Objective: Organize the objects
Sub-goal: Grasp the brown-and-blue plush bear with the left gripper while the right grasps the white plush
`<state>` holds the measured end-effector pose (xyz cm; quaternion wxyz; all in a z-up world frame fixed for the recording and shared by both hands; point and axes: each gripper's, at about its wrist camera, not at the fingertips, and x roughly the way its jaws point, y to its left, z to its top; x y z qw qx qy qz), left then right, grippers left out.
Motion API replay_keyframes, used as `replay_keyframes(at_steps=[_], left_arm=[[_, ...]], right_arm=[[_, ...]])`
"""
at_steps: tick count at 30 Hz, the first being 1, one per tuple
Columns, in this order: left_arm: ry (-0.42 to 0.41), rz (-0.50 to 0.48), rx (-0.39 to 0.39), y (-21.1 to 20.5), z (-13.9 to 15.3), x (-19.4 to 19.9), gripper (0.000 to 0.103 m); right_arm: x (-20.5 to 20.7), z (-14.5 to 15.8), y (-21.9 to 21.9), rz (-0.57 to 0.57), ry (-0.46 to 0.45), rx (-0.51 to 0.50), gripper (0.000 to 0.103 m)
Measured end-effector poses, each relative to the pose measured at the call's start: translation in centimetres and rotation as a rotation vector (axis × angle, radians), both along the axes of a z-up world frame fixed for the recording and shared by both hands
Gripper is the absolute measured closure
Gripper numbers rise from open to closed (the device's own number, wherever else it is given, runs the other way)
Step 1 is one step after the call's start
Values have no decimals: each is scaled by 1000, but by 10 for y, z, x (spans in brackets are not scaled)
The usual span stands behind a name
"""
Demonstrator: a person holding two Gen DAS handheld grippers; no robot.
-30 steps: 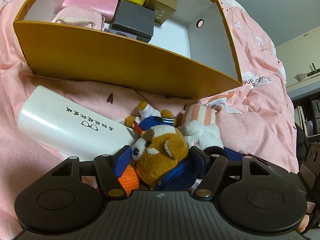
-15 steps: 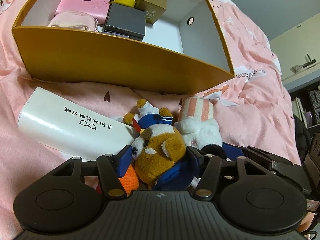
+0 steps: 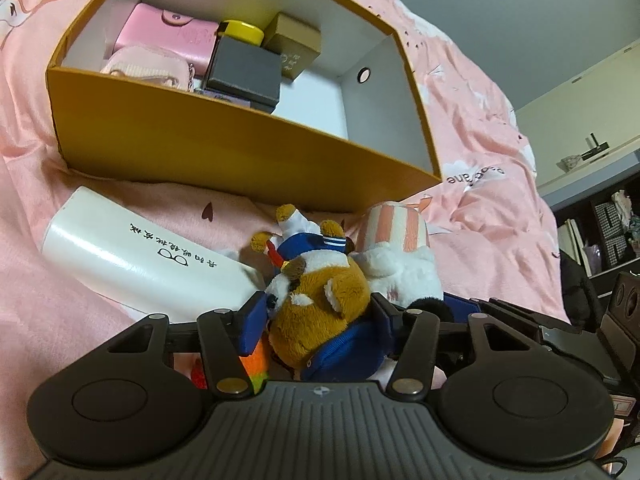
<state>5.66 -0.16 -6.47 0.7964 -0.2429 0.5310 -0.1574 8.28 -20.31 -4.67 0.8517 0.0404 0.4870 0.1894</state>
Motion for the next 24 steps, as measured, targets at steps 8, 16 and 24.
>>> replay_keyframes(at_steps=[8, 16, 24], left_arm=[[-51, -8, -15, 3, 17, -4, 41], [-133, -5, -36, 7, 46, -7, 41], [-263, -21, -17, 10, 94, -1, 41]], right_arm=[[-6, 23, 5, 80, -69, -71, 39], [-7, 48, 4, 134, -120, -84, 39], [5, 93, 5, 177, -221, -67, 39]])
